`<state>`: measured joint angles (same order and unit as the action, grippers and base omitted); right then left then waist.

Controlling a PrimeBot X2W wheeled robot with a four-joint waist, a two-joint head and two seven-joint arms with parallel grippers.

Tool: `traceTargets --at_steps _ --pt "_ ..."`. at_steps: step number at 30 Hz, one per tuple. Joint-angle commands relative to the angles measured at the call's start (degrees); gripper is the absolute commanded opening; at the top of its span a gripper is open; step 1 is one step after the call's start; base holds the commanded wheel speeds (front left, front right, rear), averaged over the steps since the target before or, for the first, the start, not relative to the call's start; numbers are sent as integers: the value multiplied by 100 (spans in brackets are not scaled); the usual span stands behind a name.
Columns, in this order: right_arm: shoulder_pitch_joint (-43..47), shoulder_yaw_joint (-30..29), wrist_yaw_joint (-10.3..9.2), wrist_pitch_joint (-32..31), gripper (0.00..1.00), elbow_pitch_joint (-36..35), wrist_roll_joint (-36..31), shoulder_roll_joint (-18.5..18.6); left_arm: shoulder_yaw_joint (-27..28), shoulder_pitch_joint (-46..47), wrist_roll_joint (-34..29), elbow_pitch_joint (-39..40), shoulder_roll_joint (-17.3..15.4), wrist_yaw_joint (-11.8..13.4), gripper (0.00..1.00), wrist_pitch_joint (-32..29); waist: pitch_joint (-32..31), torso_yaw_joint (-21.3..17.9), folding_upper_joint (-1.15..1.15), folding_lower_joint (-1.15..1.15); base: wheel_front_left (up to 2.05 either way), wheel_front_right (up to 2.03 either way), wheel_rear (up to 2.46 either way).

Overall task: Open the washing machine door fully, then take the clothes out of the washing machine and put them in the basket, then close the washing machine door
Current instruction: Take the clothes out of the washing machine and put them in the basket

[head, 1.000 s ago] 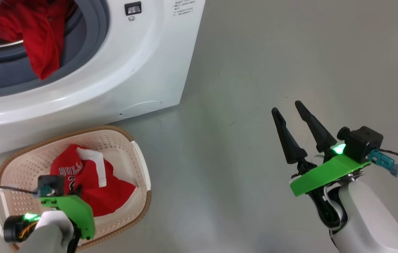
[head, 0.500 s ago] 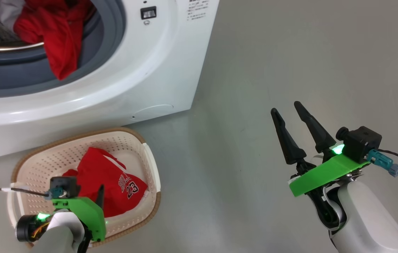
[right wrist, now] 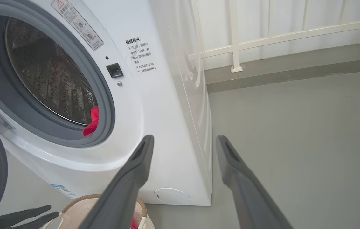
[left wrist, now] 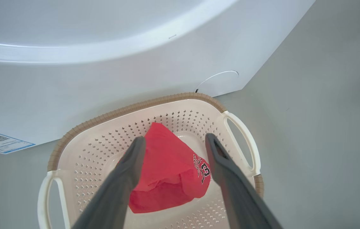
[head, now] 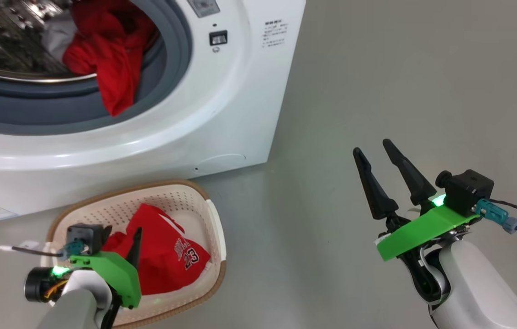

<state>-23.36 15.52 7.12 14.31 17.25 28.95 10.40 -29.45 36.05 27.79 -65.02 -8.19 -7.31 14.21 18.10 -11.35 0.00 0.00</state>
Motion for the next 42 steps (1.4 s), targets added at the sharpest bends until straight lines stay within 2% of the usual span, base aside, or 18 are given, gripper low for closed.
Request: traceTargets --at_steps 1,11,17,29,42 --pt "129 76 36 69 100 -101 49 13 223 -157 -61 261 -266 29 100 77 -187 136 0 0 0 0 0" --pt "338 19 36 69 100 -42 69 32 773 -830 -190 1549 -503 235 100 78 -620 412 0 0 0 0 0" --pt "425 19 36 69 100 -17 78 56 1033 -1144 -213 2180 -505 332 100 78 -809 534 0 0 0 0 0" --pt "586 42 36 69 100 -30 65 124 1578 -1992 -302 3794 -499 711 100 78 -1169 697 0 0 0 0 0" --pt "720 28 36 69 100 -64 -1 238 1842 -2693 -312 5083 -612 1064 100 77 -1412 784 0 0 0 0 0"
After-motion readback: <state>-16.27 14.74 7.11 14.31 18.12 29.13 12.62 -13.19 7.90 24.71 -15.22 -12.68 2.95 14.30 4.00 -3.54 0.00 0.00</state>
